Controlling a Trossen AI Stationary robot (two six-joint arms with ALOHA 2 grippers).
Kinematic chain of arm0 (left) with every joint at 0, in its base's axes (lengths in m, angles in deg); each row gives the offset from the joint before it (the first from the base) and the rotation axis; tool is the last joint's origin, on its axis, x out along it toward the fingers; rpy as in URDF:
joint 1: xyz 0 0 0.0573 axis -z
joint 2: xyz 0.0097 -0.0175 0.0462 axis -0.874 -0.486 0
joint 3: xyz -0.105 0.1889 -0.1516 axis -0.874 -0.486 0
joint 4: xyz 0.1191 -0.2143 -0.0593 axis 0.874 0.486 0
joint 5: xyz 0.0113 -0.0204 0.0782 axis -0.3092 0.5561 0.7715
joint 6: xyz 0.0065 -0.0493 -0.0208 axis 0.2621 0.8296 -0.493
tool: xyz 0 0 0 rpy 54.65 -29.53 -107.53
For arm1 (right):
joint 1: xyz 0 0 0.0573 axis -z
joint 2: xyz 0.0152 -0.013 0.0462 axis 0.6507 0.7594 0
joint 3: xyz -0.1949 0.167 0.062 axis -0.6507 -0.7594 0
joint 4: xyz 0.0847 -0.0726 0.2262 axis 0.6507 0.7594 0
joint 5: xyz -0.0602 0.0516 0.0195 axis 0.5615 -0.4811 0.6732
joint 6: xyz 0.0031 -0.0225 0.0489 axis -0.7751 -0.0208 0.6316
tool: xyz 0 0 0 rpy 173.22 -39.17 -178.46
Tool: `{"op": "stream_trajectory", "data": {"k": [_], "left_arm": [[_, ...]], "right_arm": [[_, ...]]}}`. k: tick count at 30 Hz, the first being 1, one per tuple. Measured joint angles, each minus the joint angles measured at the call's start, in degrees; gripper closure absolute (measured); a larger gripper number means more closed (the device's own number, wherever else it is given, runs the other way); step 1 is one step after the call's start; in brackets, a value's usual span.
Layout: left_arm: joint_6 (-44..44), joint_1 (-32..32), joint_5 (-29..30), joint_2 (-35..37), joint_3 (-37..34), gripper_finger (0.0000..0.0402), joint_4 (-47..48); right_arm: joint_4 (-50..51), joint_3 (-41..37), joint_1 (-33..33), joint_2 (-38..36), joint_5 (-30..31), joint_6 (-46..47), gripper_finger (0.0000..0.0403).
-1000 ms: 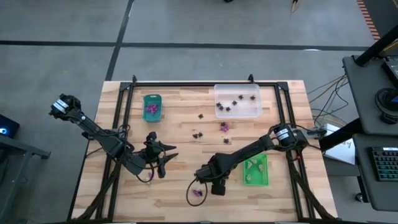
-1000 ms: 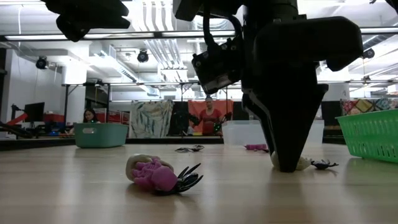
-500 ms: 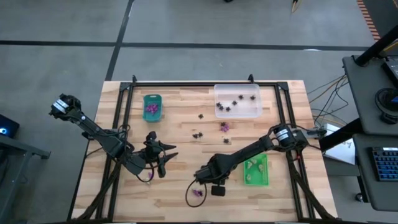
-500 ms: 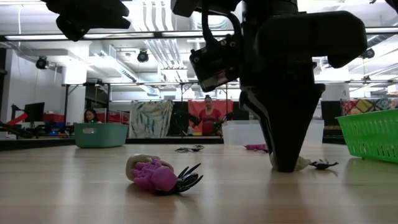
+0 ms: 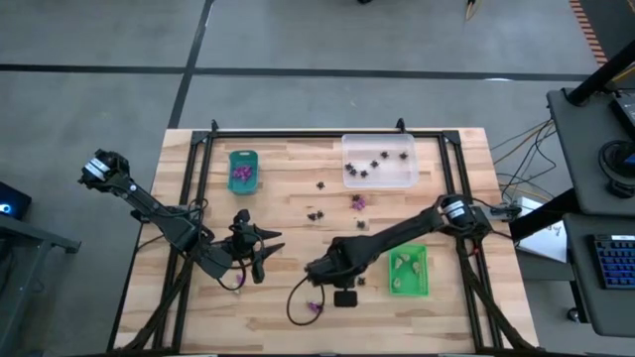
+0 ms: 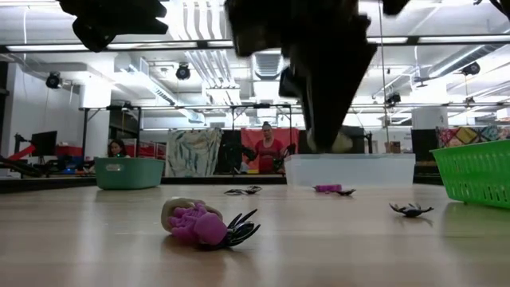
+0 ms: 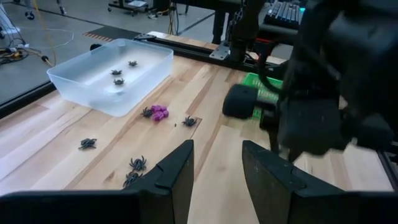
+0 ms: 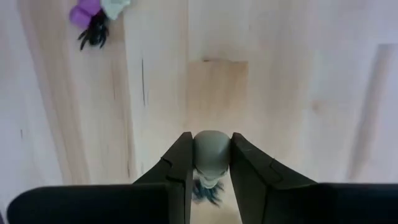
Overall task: Sort Halloween decoration
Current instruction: Put the white skull toy into the green bin
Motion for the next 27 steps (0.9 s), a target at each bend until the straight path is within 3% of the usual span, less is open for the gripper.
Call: {"op": "stream_trajectory", "data": {"k": [5,13,27], "left_arm": [[0.0,0.0,0.0,0.0,0.0,0.0283,-0.29],[-0.07,0.0,-1.73,0.0,0.0,0.0283,-0.96],[-6.95,-0.16,-8.05,-0.02,0.0,0.0283,-5.22]], "right_arm": [[6.36,0.51,0.0,-2.85,1.35,-4.76,0.0333],[9.31,-6.4,-0.84,-11.72,3.56,-5.53,0.0333],[3.56,-32.44,-3.01,-31.59,4.34,0.6,0.0333]]}}
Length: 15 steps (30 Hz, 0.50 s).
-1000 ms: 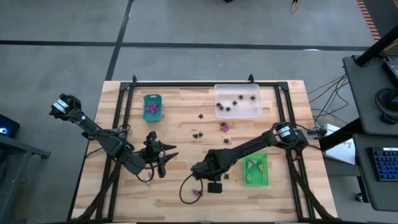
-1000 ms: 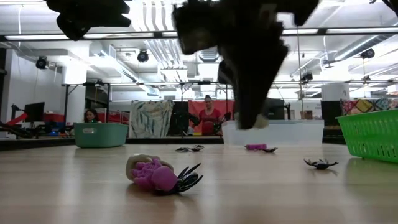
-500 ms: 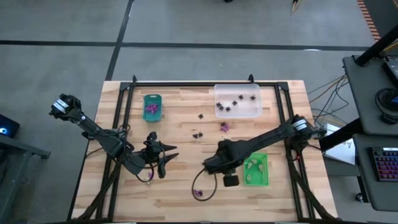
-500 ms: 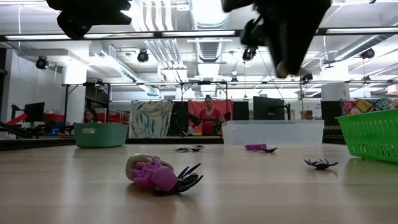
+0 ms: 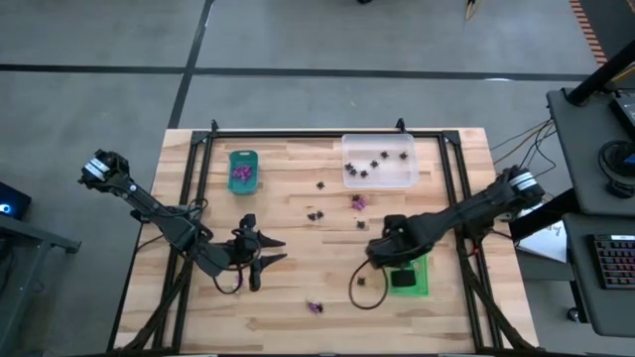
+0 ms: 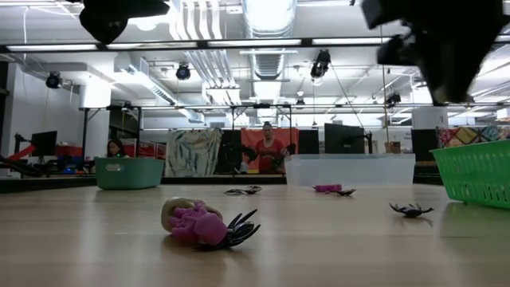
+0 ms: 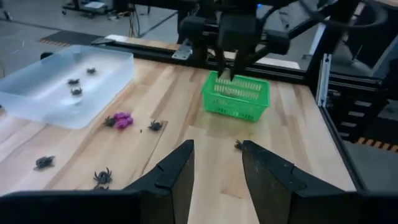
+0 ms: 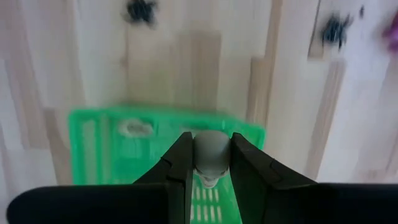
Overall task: Sort Halloween decoration
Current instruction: Put the white skull toy into the green bin
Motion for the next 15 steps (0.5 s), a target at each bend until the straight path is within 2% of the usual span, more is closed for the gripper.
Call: {"op": "stream_trajectory", "data": {"k": [6,12,15], "left_arm": [[-3.46,-1.3,0.03,0.0,0.0,0.0283,-1.79],[-6.68,-5.55,-0.12,0.02,0.0,0.0283,-2.3],[-7.89,-8.52,-3.4,0.01,0.0,0.0283,-2.48]], "right_arm": [[-4.37,-9.53,-2.18,-4.85,-0.83,4.29,0.0333],[-9.47,-16.01,-4.09,-5.49,-3.03,6.42,0.0333],[-10.75,-17.49,-4.51,-5.34,-3.07,6.54,0.0333]]}}
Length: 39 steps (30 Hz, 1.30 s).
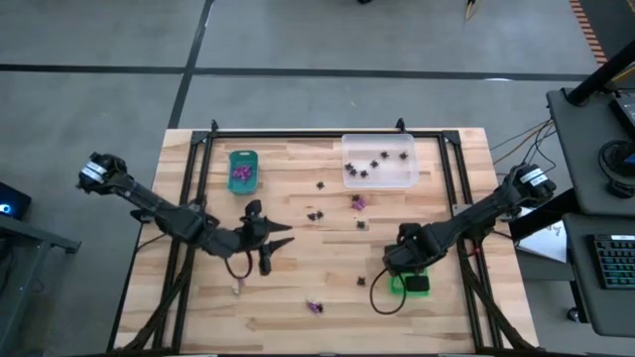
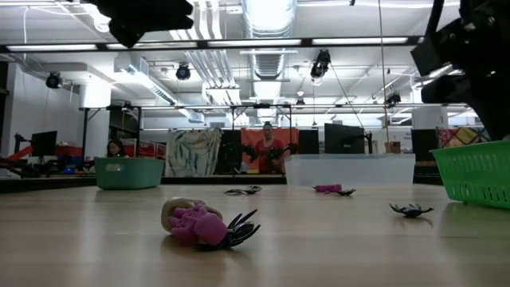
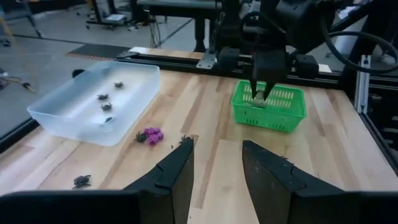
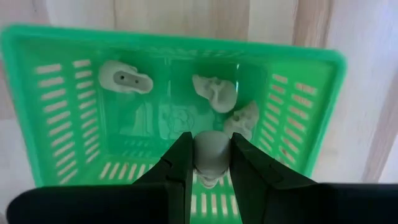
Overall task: Sort Halloween decoration
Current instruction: Put the white skull toy into the green bin, then put the black spider toy into the white bin
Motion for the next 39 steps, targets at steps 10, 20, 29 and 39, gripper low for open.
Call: {"op": "stream_trajectory", "data": {"k": [10,20,29,39], "left_arm": [[-2.21,-7.37,-2.99,-0.01,0.0,0.0283,-0.42],[-2.69,-8.26,-3.06,-0.01,0.0,0.0283,-0.64],[-2.62,-8.31,-3.06,-0.01,0.0,0.0283,-2.13],[-1.61,-9.24,-3.09,-0.23,0.0,0.0283,-2.46]], "right_arm": [[-1.01,-1.75,0.04,0.19,0.23,0.59,0.0316],[-1.09,-1.77,0.04,0.2,0.66,1.9,0.0248],[2.16,4.62,0.04,-0.29,0.21,1.58,0.0248],[2.11,16.01,1.28,-0.37,11.98,-10.03,0.028]]}}
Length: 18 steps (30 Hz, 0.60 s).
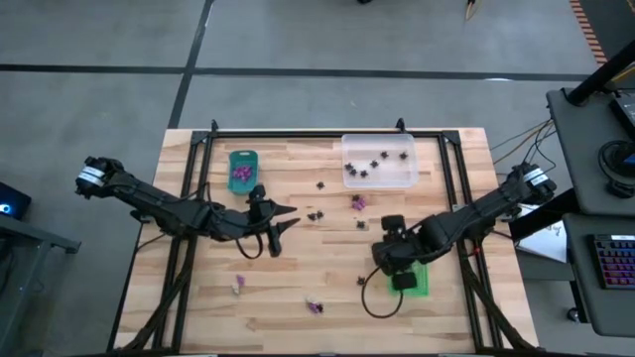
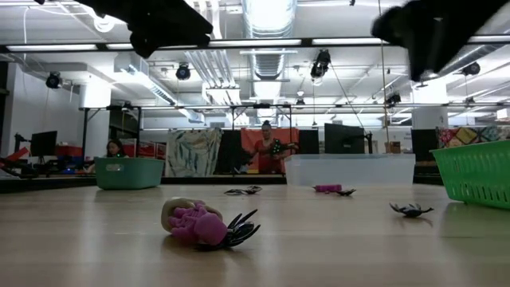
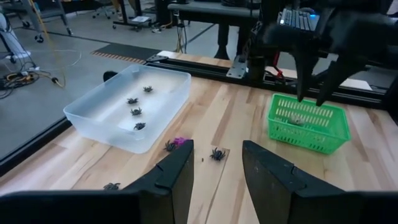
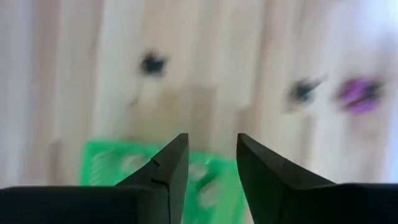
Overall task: Sort Halloween decoration
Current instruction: Put the black spider toy into the white bin
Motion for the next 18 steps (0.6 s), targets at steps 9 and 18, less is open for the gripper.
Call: {"op": "stream_trajectory", "data": {"k": [9,18], "left_arm": [[0.14,-1.11,0.01,-0.71,0.0,0.0283,0.19],[2.82,-3.51,0.68,-7.13,0.0,0.0283,-0.27]], "right_arm": [[-13.98,0.14,7.15,-0.02,6.07,-18.28,0.0314],[-44.43,-8.69,16.76,-0.02,5.59,-33.05,0.0349]]}}
